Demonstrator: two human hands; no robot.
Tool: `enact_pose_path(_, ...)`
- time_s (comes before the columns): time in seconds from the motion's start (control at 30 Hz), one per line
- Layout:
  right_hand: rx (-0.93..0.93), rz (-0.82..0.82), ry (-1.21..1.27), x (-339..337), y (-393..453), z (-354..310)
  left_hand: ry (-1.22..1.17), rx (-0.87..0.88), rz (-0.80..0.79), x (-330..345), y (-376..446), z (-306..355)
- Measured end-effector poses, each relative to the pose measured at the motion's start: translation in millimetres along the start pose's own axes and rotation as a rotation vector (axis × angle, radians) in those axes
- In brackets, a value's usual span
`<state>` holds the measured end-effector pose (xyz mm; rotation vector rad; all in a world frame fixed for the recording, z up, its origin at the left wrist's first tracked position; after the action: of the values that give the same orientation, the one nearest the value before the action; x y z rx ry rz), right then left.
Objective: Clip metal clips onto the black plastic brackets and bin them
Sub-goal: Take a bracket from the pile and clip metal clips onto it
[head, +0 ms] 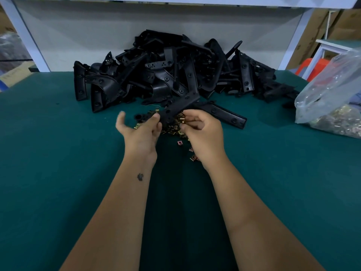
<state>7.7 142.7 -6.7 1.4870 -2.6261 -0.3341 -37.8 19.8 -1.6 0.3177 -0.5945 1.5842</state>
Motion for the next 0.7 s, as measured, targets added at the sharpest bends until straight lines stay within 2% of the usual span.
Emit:
enact_pose_path(0.1, 0.030, 0.010, 0.054, -2.3, 2.0, 1.5, -0.072, -0.009, -0.036, -2.4, 3.1, 1.8)
enact_pose_path(0.23, 0.073, 0.042, 0.116, -3.3, 2.5, 3.0, -0.142, -0.072, -0.003, -0.8, 5.9, -0.1)
enact_pose_path(0.4, 0.130, 0.020, 0.365, -5.3, 3.7, -0.2, -0.306, -0.122, 0.008, -5.5, 11.2, -1.3)
enact_pose_path(0.7, 0.154, 0.007, 0.476, -9.8, 3.6, -4.3, -0.445, -0.160, -0.047, -4.0, 2.2, 1.4)
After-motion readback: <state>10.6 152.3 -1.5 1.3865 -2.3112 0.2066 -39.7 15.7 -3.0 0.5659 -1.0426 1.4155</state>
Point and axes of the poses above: each hand's wrist, its own y-axis towards the middle knuckle, its own x-axis out of the palm, z = x × y, the point moved 1 cm from there along y, towards the middle knuckle, and after that the axes turned 4 degrees about y, right-handed, at the moved point
